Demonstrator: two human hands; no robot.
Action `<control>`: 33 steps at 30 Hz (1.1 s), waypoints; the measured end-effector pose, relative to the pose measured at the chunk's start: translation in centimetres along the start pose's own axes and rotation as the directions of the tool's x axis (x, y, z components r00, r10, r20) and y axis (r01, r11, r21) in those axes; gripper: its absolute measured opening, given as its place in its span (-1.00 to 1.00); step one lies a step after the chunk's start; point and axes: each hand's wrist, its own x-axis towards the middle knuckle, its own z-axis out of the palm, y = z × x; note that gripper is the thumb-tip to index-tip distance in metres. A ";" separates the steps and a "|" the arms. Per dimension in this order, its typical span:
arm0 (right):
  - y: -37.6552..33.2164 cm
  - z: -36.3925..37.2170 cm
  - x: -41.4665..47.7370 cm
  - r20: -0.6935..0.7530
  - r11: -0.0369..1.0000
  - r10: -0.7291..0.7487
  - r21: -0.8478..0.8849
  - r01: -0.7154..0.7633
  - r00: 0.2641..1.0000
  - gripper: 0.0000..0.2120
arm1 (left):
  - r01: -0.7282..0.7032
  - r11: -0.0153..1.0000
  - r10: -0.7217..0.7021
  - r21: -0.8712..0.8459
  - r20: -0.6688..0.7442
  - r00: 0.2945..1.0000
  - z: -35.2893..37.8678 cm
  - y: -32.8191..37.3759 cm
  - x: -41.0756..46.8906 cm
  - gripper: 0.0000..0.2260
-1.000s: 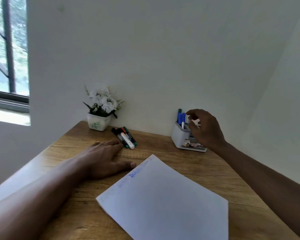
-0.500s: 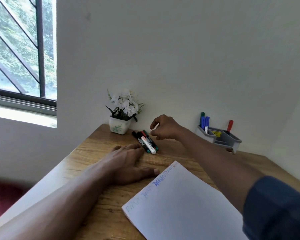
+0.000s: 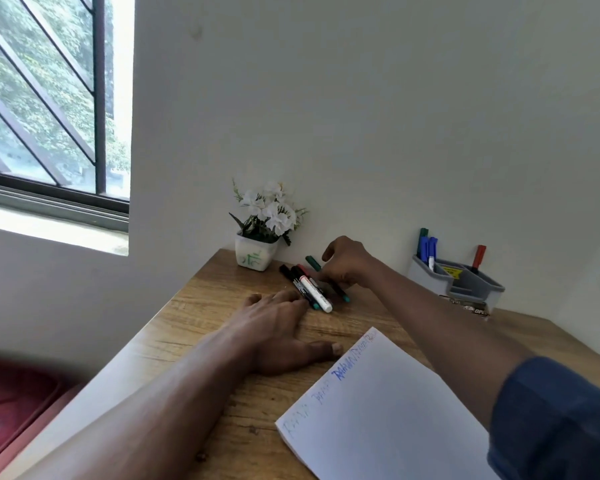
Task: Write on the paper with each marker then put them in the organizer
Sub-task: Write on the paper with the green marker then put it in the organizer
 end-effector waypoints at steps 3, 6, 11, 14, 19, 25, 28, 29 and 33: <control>1.1 -1.5 -1.9 -0.083 0.997 -0.065 0.038 0.068 0.994 -0.60 | -0.004 1.000 0.004 -0.006 -0.010 1.000 0.0 0.0 -0.1 -0.04; 2.3 -3.1 -5.5 -0.140 0.982 -0.189 -0.028 0.187 0.972 -0.61 | -0.006 1.000 0.006 -0.004 -0.009 1.000 -0.1 0.1 0.0 -0.03; 5.0 -4.3 -12.5 -0.238 0.923 -0.384 -0.113 0.367 0.892 -0.65 | -0.007 0.999 0.003 -0.043 -0.097 0.995 -0.4 0.3 -0.5 -0.14; 6.6 -3.5 -15.4 -0.257 0.893 -0.444 -0.051 0.446 0.859 -0.65 | -0.152 0.988 0.124 -0.034 -0.417 0.900 -0.8 0.7 -1.1 -0.29; 8.5 -0.5 -17.2 -0.237 0.762 -0.648 -0.176 0.624 0.724 -0.66 | -0.344 0.936 0.323 0.075 -0.572 0.754 -0.9 1.7 -2.0 -0.57; 9.5 0.9 -17.1 -0.214 0.776 -0.629 -0.113 0.621 0.747 -0.72 | -0.434 0.899 0.382 0.048 -0.571 0.727 -0.7 3.4 -2.5 -0.91; 9.6 1.1 -16.8 -0.223 0.777 -0.627 -0.111 0.620 0.746 -0.71 | -0.431 0.902 0.358 -0.005 -0.548 0.756 -1.0 3.6 -2.9 -0.87; 9.5 1.1 -16.8 -0.226 0.784 -0.619 -0.108 0.612 0.752 -0.70 | -0.421 0.907 0.350 -0.013 -0.530 0.772 -1.0 3.5 -3.1 -0.84; 9.6 0.9 -17.0 -0.234 0.784 -0.619 -0.119 0.609 0.750 -0.67 | -0.389 0.920 0.316 -0.049 -0.496 0.809 -0.8 3.3 -3.3 -0.79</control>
